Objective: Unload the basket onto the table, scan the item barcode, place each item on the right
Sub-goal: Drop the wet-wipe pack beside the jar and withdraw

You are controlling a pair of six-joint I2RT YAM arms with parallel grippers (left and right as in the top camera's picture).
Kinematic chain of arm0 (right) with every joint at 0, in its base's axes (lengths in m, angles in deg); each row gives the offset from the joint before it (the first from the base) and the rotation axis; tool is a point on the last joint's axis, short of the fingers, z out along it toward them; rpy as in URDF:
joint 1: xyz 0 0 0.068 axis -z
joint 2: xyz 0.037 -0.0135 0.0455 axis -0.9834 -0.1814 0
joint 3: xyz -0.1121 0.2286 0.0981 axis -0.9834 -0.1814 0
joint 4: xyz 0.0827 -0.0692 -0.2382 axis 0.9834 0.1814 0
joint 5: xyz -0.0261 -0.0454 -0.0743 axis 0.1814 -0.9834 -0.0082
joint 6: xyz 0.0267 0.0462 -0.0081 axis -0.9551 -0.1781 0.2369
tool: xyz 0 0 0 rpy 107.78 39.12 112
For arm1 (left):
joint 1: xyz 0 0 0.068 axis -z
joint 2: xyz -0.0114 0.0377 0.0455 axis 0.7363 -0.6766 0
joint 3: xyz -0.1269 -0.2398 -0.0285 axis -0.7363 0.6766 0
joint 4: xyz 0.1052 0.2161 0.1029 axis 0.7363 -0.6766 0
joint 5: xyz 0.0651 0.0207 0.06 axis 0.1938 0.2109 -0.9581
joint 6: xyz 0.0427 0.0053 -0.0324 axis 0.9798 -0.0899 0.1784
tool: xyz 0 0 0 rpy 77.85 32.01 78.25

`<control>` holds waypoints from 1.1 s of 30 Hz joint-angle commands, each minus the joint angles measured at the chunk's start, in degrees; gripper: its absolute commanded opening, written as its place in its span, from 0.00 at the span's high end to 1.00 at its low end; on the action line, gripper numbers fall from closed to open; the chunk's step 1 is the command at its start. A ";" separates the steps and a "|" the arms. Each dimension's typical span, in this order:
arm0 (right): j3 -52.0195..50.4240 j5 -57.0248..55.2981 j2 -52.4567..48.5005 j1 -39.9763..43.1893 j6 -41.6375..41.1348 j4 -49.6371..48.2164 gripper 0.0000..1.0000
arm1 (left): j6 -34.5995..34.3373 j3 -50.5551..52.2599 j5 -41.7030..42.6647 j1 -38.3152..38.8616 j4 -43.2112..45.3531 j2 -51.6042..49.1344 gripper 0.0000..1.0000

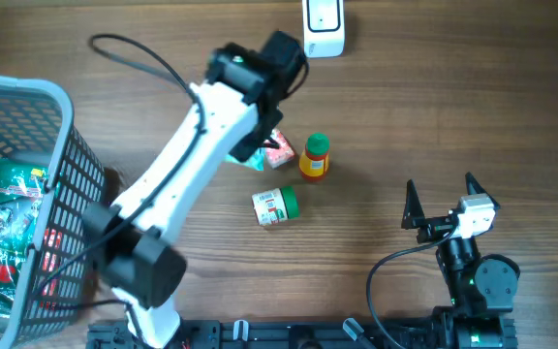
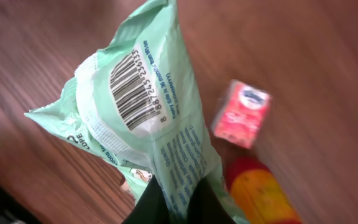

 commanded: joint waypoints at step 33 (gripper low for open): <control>-0.07 -0.20 0.24 -0.20 -0.26 -0.24 0.00 | -9.42 0.44 -6.36 -71.43 -3.56 29.62 0.00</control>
